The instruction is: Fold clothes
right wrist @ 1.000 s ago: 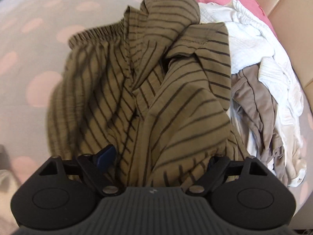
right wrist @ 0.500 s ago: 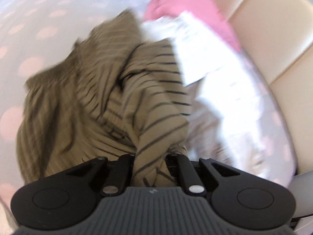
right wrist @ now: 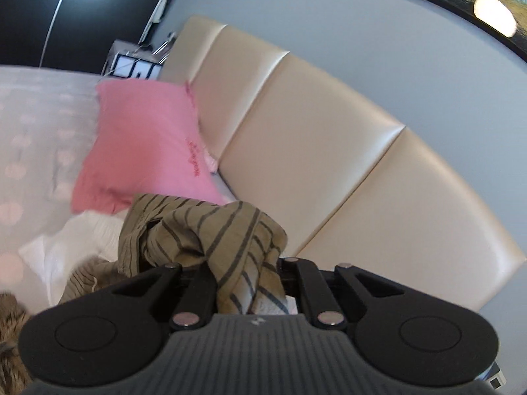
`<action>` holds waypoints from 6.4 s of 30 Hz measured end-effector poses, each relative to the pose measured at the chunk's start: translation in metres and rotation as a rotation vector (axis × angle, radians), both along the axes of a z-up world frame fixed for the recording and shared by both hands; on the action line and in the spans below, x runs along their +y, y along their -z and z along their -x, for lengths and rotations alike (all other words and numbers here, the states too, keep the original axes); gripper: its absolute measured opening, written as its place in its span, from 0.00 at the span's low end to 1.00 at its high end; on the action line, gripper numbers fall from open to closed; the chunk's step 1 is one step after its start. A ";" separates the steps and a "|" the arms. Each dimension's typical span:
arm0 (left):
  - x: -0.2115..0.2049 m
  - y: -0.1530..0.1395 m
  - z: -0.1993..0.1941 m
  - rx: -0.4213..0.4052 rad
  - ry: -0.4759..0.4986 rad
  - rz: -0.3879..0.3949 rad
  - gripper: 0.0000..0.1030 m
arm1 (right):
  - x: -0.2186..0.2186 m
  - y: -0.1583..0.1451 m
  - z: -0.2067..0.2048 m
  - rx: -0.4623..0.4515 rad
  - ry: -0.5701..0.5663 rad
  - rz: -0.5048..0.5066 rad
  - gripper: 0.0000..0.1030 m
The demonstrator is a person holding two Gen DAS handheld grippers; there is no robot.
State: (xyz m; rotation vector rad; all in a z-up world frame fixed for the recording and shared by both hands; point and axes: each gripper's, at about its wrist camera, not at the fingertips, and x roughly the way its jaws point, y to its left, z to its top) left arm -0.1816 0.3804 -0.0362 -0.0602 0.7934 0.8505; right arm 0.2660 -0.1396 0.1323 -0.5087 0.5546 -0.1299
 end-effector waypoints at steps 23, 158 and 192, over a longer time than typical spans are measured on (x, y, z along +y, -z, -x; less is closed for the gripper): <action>-0.002 0.001 0.001 -0.002 -0.009 0.008 0.00 | 0.071 0.141 0.103 0.641 -0.598 -0.055 0.83; -0.123 0.000 0.084 0.111 0.694 0.449 0.19 | -0.056 0.139 0.193 0.376 -0.098 -0.417 0.13; 0.044 0.088 -0.032 0.223 0.271 0.695 0.28 | 0.249 0.265 0.159 0.843 -0.523 -0.570 0.38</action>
